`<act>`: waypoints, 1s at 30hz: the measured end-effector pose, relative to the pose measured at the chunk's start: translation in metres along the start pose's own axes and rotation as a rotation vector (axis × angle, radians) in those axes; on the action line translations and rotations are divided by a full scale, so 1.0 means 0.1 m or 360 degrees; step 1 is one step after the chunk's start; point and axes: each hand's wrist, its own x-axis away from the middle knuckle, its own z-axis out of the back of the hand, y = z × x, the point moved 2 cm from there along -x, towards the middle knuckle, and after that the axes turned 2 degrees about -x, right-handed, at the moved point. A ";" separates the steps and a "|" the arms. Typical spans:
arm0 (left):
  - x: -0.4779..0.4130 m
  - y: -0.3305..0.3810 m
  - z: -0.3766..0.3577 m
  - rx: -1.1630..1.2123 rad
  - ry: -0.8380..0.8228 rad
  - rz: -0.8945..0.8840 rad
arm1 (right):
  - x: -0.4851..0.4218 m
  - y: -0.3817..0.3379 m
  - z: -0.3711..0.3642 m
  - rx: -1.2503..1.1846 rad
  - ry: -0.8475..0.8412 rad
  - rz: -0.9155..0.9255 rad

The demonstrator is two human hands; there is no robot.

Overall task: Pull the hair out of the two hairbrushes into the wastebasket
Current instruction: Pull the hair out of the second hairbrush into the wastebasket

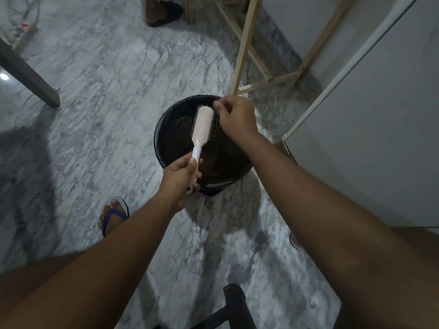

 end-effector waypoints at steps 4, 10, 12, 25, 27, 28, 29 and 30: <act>0.00 0.04 -0.05 0.0027 -0.0061 -0.0017 | 0.28 0.12 -0.15 0.0038 -0.0295 -0.0051; 0.02 0.03 -0.09 0.0041 -0.0090 0.0000 | 0.40 0.14 -0.19 -0.0208 -0.0050 -0.0118; 0.02 0.04 -0.08 0.0034 -0.0085 0.0005 | 0.36 0.17 -0.14 -0.0372 0.0061 -0.0231; 0.03 0.15 -0.07 0.0125 -0.0230 0.0115 | 0.29 0.26 -0.06 -0.0563 -0.0483 -0.0280; 0.03 0.13 -0.02 0.0083 -0.0234 0.0112 | 0.22 0.31 -0.04 -0.0626 -0.0382 -0.0314; 0.04 0.10 0.01 0.0055 -0.0231 0.0114 | 0.16 0.34 -0.01 -0.0715 -0.0246 -0.0385; 0.06 0.07 0.04 0.0039 -0.0224 0.0120 | 0.10 0.38 0.03 -0.0807 -0.0097 -0.0468; 0.07 0.05 0.06 0.0038 -0.0210 0.0123 | 0.04 0.41 0.07 -0.0872 0.0006 -0.0532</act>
